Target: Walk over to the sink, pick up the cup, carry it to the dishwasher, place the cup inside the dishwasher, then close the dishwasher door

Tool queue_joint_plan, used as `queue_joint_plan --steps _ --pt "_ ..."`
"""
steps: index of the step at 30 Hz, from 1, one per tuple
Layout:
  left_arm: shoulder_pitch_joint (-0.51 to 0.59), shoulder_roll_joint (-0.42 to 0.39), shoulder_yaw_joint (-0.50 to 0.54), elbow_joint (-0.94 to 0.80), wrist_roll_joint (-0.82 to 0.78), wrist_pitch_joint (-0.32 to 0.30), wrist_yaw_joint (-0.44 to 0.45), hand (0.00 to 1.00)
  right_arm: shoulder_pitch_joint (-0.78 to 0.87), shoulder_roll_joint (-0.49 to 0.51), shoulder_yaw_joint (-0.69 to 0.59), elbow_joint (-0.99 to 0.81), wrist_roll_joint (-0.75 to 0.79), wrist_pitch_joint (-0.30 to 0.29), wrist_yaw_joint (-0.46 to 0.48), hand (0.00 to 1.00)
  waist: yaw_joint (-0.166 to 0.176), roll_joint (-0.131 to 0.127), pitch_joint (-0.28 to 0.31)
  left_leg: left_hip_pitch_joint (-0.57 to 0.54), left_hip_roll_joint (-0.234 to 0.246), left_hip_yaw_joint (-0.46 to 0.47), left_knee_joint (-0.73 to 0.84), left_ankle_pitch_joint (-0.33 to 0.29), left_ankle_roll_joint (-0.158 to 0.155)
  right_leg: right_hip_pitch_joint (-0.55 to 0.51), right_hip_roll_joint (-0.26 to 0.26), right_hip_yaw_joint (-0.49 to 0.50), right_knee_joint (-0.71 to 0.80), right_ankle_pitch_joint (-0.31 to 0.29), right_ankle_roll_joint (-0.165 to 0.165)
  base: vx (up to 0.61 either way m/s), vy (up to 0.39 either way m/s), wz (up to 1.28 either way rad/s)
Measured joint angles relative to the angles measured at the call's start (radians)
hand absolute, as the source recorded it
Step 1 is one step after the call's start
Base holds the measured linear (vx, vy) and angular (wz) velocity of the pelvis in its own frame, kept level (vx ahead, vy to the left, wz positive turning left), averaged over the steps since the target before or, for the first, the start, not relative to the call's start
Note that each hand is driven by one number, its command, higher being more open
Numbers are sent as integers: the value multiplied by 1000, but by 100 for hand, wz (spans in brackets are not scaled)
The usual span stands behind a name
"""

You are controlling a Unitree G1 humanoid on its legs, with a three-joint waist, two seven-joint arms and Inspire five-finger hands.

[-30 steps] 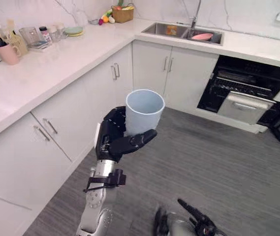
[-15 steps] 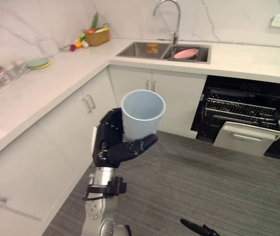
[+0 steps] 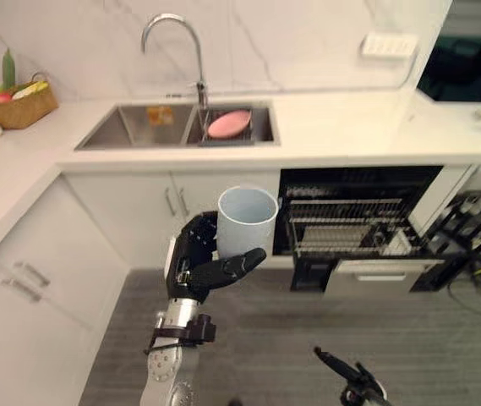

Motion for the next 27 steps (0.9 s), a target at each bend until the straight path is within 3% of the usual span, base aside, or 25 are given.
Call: queue_joint_plan --steps 1,2,4,5,6,7,8,9,13,16,17,18,20,21,22,23,24,25,27 --pt "-10 3 3 -19 15 -6 22 0 28 -5 18 -51 -15 0 -2 100 -16 22 -18 10 30 4 -24 6 -16 -91 17 -43 6 -124 -6 371 -96 -26" --pt "-29 4 13 -33 19 -6 46 0 25 -3 34 -85 -24 -2 -16 100 -32 25 -12 29 54 9 -44 7 -19 -159 36 -97 -67 -187 -4 329 -86 -20" --pt "-50 5 20 -18 18 7 73 0 25 11 38 -109 -42 -6 -28 100 -51 41 1 55 87 13 -50 5 -23 -205 70 -174 -269 -202 -12 343 -133 -24" --pt "-46 4 25 -6 18 11 76 0 40 27 44 -129 -47 -6 -37 100 -51 39 1 79 90 21 -36 -9 -43 -199 81 -205 -434 -164 -15 347 -160 -26" --pt "-41 4 31 -6 19 12 76 0 63 34 66 -150 -66 -6 -48 100 -50 22 -5 93 81 32 -6 -43 -75 -188 76 -212 -569 -54 -36 383 -184 -20" --pt "-37 -2 35 4 19 6 73 0 75 29 84 -163 -84 -5 -56 100 -53 10 0 103 74 36 32 -100 -100 -184 65 -218 -585 7 -87 356 -159 -16" --pt "-19 -33 30 13 19 20 72 0 75 16 88 -168 -98 3 -61 100 -52 57 -11 96 117 41 74 -148 -105 -166 103 -223 -594 1 -94 334 -151 -17" --pt "-10 -42 29 13 21 21 69 0 74 16 94 -174 -110 4 -69 100 -48 66 -13 92 128 44 88 -153 -108 -160 115 -222 -605 1 -94 250 -117 -16" --pt "-6 -48 13 12 53 14 70 0 68 24 106 -228 -122 1 -124 100 -48 77 -14 85 158 72 120 -186 -101 -148 139 -234 -614 -45 -79 117 -56 8" --pt "5 -44 13 12 59 14 75 0 80 23 114 -270 -121 2 -186 100 -42 63 10 -45 207 109 469 -198 -112 -83 150 -224 -654 -62 -87 3 4 11" --pt "13 -44 13 11 58 11 75 0 91 22 108 -304 -121 3 -212 100 -39 61 11 -80 240 150 524 -219 -110 -60 153 -222 -674 -61 -86 19 69 -10" --pt "13 -43 13 11 58 5 75 0 86 21 86 -332 -122 2 -234 100 -36 62 9 -91 262 179 484 -243 -103 -51 149 -210 -677 -61 -85 29 90 -22" --pt "6 -42 13 9 57 -6 76 0 62 20 25 -364 -122 -19 -245 100 -42 67 6 -98 281 179 306 -242 -98 -61 140 -187 -671 -51 -69 66 168 -34" --pt "4 -43 14 9 55 -6 75 0 61 14 -39 -415 -124 -19 -239 100 -47 69 3 -86 274 205 255 -163 -127 -73 126 -164 -660 -50 -52 90 195 -36" --pt "3 -43 15 8 52 -6 73 0 67 10 -84 -455 -124 -19 -229 100 -49 73 0 -78 267 222 234 -126 -143 -80 118 -151 -656 -49 -40 163 254 -38" --pt "1 -44 29 6 44 -6 71 0 71 -8 -171 -528 -124 -19 -199 100 -56 75 -6 -79 241 235 255 -117 -149 -88 96 -120 -659 -38 -30 183 301 -38" --pt "5 -41 56 5 35 -5 70 0 70 -54 -240 -594 -108 -19 -144 100 -68 48 11 -155 227 210 394 -103 -138 -80 59 -88 -675 -23 -7 164 301 -57" --pt "15 -43 69 5 33 -7 72 0 71 -78 -273 -634 -78 -19 -105 100 -63 44 9 -165 227 208 409 -120 -112 -78 48 -61 -686 -14 4 97 222 -91" --pt "31 -35 83 4 27 -15 74 0 64 -143 -345 -755 -24 -44 -19 100 -59 51 4 -167 273 161 356 -138 -127 -79 32 7 -699 -6 37 93 228 -105"
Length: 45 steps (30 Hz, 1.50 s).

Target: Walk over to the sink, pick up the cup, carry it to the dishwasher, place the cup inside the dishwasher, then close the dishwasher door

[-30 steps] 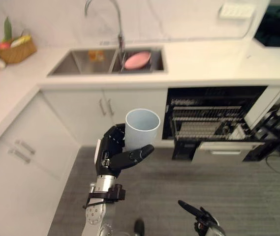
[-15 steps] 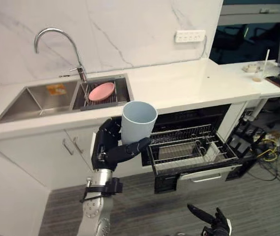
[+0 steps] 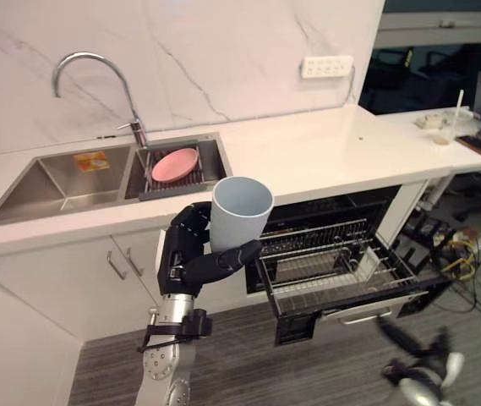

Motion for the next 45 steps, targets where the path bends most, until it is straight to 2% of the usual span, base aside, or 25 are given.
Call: queue_joint_plan --steps 2,3,4,5,6,7,8,9,10,11,12,13,15,16,18,20,21,24,27,31,32,35,40,45 --pt "3 2 -10 -6 14 -31 -5 0 -3 -45 -12 -155 32 -39 108 100 -13 9 -6 22 71 -19 -136 8 -9 -2 -19 63 -8 1 58 101 400 -83" --pt "1 1 -15 -8 14 -37 -11 0 -3 -43 -10 -193 31 -46 132 100 -22 11 -10 20 80 -13 -145 35 -37 -2 -29 70 -13 0 76 143 585 -64" --pt "8 11 -27 -7 13 -40 -18 0 1 0 28 -276 31 -65 180 100 -34 -13 -43 12 34 32 -118 52 -48 4 -83 101 -62 11 102 133 504 -39" --pt "8 12 -28 -7 13 -41 -18 0 4 10 37 -287 31 -65 185 100 -36 -20 -49 10 22 40 -117 47 -43 10 -94 104 -77 11 102 173 575 -34" --pt "-3 24 -28 -7 13 -42 -17 0 6 43 75 -317 33 -67 199 100 -45 -30 -58 -3 -16 56 -116 35 -23 22 -131 110 -125 11 101 118 345 -4" --pt "-13 26 -29 -7 13 -41 -14 0 6 57 95 -323 33 -67 205 100 -46 -44 -62 -11 -32 60 -113 30 -8 23 -144 111 -132 15 104 168 375 7" --pt "-39 28 -34 -5 13 -33 -4 0 16 76 135 -323 48 -67 226 100 -45 -62 -69 -28 -59 61 -97 18 15 25 -151 104 -114 61 101 184 304 -3" --pt "-61 20 -32 11 16 -25 6 0 17 88 180 -315 63 -67 247 100 -28 -58 -66 -28 -75 77 -93 4 29 -6 -175 60 -73 82 87 181 276 -4" --pt "-68 19 -30 17 22 -17 12 0 15 94 203 -308 66 -67 257 100 -26 -49 -60 -22 -80 80 -96 2 32 -28 -180 51 -28 93 71 187 301 -24" --pt "-75 19 -30 35 52 0 30 0 3 96 267 -266 66 -67 285 100 -15 -30 -43 22 -85 100 -123 4 37 -71 -191 13 69 132 16 138 242 -22" --pt "-73 21 -30 36 64 10 39 0 -7 96 292 -243 66 -68 295 100 -10 -27 -37 46 -85 110 -139 5 44 -77 -194 -7 91 140 5 162 239 -34" --pt "-73 29 -30 37 82 19 57 0 -25 96 337 -202 61 -70 319 100 -9 -25 -34 77 -85 122 -167 5 53 -78 -188 -48 114 128 15 94 100 -27" --pt "-79 38 -33 40 115 26 87 0 -46 92 388 -183 61 -79 370 100 -8 -24 -34 87 -77 129 -195 9 58 -76 -123 -90 57 102 37 85 30 -18" --pt "-81 39 -34 41 123 30 96 0 -53 88 398 -183 62 -87 379 100 -5 -26 -34 85 -77 129 -196 9 58 -66 -111 -103 18 111 34 120 -37 -24" --pt "-107 46 -52 77 146 61 133 0 -83 74 420 -184 65 -117 397 100 10 -28 -33 93 -80 125 -213 10 53 8 -92 -121 -130 136 71 102 -67 -28" --pt "-122 46 -72 100 191 103 166 0 -91 64 421 -184 84 -135 408 100 10 -29 -30 119 -80 122 -224 10 52 56 -80 -127 -183 147 83 72 -77 -11" --pt "-123 46 -95 112 222 118 188 0 -91 57 424 -188 102 -142 416 100 9 -30 -30 146 -77 116 -245 12 41 86 -69 -126 -209 155 86 70 -53 -7" --pt "-136 41 -131 119 293 134 231 0 -93 48 441 -223 142 -149 423 100 8 -35 -26 165 -75 115 -266 15 25 108 -61 -129 -236 162 87 24 -36 -3" --pt "-157 29 -151 119 359 148 285 0 -101 45 487 -264 159 -149 449 100 9 -36 -26 164 -68 120 -278 22 17 119 -52 -129 -280 195 84 -19 -32 -4" --pt "-165 27 -161 119 468 152 367 0 -103 46 550 -298 183 -142 537 100 12 -38 -27 161 -70 119 -268 20 17 133 -52 -131 -307 209 82 -35 -20 3" --pt "-166 26 -167 120 494 150 381 0 -108 45 560 -301 192 -139 558 100 13 -38 -27 136 -60 110 -226 4 19 133 -48 -133 -307 209 82 -41 -27 12" --pt "-169 24 -179 133 516 146 396 0 -117 38 570 -301 219 -126 586 100 13 -40 -26 101 -60 71 -178 -10 21 133 -46 -136 -309 210 82 -70 -26 20" --pt "-170 25 -207 169 523 143 436 0 -125 33 623 -301 223 -119 607 100 15 -40 -26 142 -96 71 -228 23 36 153 -71 -122 -315 210 83 -93 -16 3" --pt "-198 23 -210 169 524 128 476 0 -128 33 637 -301 220 -119 594 100 13 -41 -26 118 -98 87 -231 26 19 107 -69 -82 -317 202 79 -141 -43 -20"
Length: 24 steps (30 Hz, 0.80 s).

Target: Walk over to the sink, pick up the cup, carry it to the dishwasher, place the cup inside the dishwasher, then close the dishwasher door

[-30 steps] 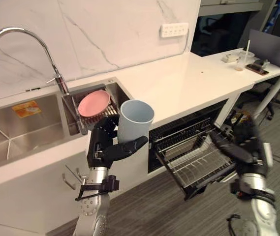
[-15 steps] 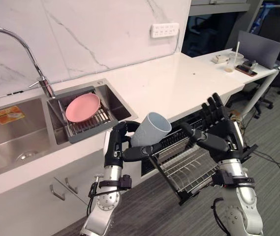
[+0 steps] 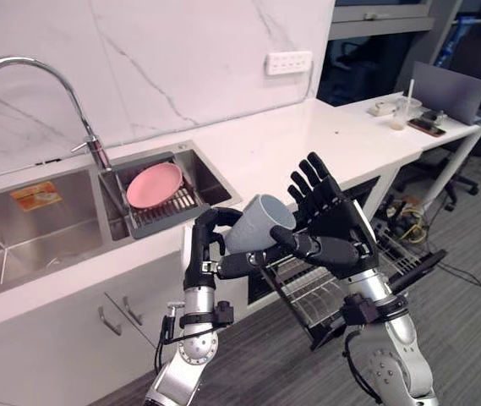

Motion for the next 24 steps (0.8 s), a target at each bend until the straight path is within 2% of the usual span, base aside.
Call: queue_joint_plan --steps 8,15,24 --pt "-30 -15 -24 -6 1 -1 -9 0 0 1 -3 0 -51 0 -45 100 -4 0 -5 -27 20 -21 13 8 -1 -12 27 -2 -16 14 8 3 -50 -2" --pt "-28 -15 -24 -7 15 -6 -22 0 0 2 -2 0 -88 0 -67 100 -1 -1 -26 -11 16 -22 -15 9 -1 -1 29 -9 -28 18 8 13 -23 1" --pt "-18 -13 -35 -8 20 -33 -51 0 0 6 28 4 -122 20 -91 100 2 -25 -53 4 6 -24 -47 25 -2 5 24 -17 -30 18 7 -30 -15 1"
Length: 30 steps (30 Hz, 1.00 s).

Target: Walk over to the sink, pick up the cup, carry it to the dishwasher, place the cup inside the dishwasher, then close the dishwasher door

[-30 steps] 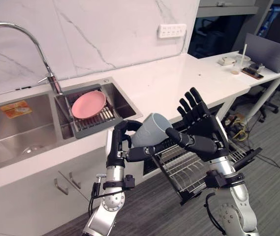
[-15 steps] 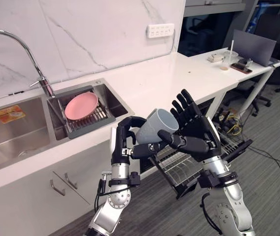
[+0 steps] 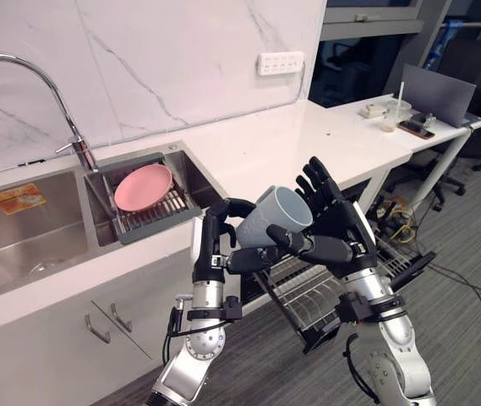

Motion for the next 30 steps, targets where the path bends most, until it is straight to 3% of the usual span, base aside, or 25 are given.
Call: queue_joint_plan --steps 8,9,28,29,30 --pt "17 2 -3 -5 -3 -22 -79 0 0 6 17 53 3 31 0 100 1 -1 -7 -8 0 -1 -2 7 -1 -10 1 -1 0 0 0 -56 -29 0" --pt "21 2 -4 -5 -4 -28 -90 0 0 5 19 66 5 34 0 0 0 -1 -15 -12 0 -2 -2 8 -1 -12 1 -2 0 0 0 -40 -31 2" --pt "21 2 -14 -51 -66 -34 -127 0 -21 3 59 128 176 45 31 0 9 -13 -34 -23 -1 -17 5 12 -1 -10 -1 -18 0 0 0 -42 -24 2" --pt "21 2 -14 -52 -66 -34 -127 100 -21 3 59 128 180 44 30 0 9 -13 -34 -23 -1 -17 5 12 -1 -11 -1 -18 0 0 0 -37 -21 0" --pt "21 2 -17 -52 -66 -34 -127 100 -21 4 59 128 182 43 28 0 9 -13 -34 -24 -1 -17 5 12 -1 -11 -1 -18 0 0 0 -37 -21 0"
